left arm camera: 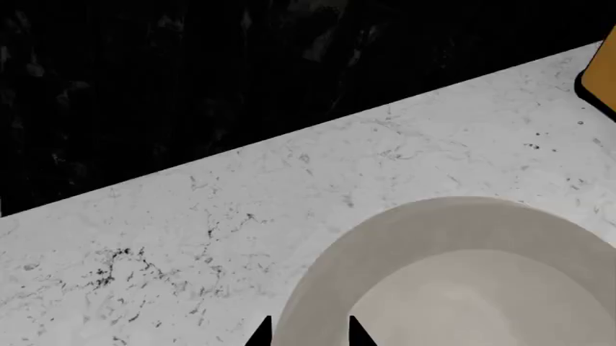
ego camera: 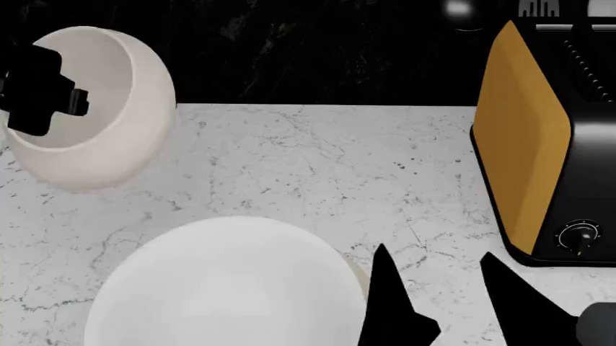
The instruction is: Stack the bowls from largest to smallest.
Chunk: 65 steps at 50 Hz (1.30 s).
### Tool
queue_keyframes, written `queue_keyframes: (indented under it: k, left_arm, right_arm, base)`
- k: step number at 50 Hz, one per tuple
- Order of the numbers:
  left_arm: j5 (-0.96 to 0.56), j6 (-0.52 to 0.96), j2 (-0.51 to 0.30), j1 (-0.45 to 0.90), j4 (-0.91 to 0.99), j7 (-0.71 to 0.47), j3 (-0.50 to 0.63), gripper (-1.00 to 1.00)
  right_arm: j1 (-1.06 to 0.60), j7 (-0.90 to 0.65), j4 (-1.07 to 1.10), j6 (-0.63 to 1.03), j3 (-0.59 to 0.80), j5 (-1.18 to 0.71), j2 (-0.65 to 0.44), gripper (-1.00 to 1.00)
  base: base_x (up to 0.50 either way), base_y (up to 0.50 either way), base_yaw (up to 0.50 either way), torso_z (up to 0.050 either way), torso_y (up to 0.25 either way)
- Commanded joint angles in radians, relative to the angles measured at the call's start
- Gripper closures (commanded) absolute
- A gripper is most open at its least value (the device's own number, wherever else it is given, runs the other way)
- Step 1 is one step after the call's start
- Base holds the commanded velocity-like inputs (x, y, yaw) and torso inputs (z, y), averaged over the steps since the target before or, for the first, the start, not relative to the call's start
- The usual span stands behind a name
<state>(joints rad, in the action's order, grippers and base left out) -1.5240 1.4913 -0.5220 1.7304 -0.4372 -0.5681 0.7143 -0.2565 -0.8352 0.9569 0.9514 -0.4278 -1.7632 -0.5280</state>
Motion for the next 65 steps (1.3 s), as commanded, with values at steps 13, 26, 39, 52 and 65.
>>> queue_keyframes:
  k: [13,26,39,52,65]
  left_arm:
    - [-0.832,-0.153,-0.005,-0.095,0.526,-0.452,0.224,1.0]
    - [-0.703,-0.144,0.059,-0.223,0.542,-0.411,0.252,1.0]
    - [-0.561,-0.105,0.13,-0.227,0.431,-0.308,0.256,1.0]
    - [-0.6,-0.118,0.145,-0.196,0.425,-0.318,0.281,-1.0]
    - [-0.699,-0.148,0.134,-0.141,0.475,-0.368,0.302,-1.0]
  right_arm:
    - [-0.021,-0.161,0.084,0.097,-0.377,-0.377,-0.177,-1.0]
    - [-0.015,-0.159,0.064,0.124,-0.416,-0.387,-0.151,-1.0]
    - [-0.03,-0.158,0.058,0.146,-0.389,-0.384,-0.119,-1.0]
    - [-0.023,-0.142,0.046,0.165,-0.418,-0.393,-0.106,-1.0]
    - [-0.028,-0.154,0.046,0.155,-0.41,-0.412,-0.103,-1.0]
  base:
    - [0.0,0.0,0.0,0.0,0.0]
    - [0.0,0.0,0.0,0.0,0.0]
    - [0.0,0.0,0.0,0.0,0.0]
    - [0.0,0.0,0.0,0.0,0.0]
    - [0.0,0.0,0.0,0.0,0.0]
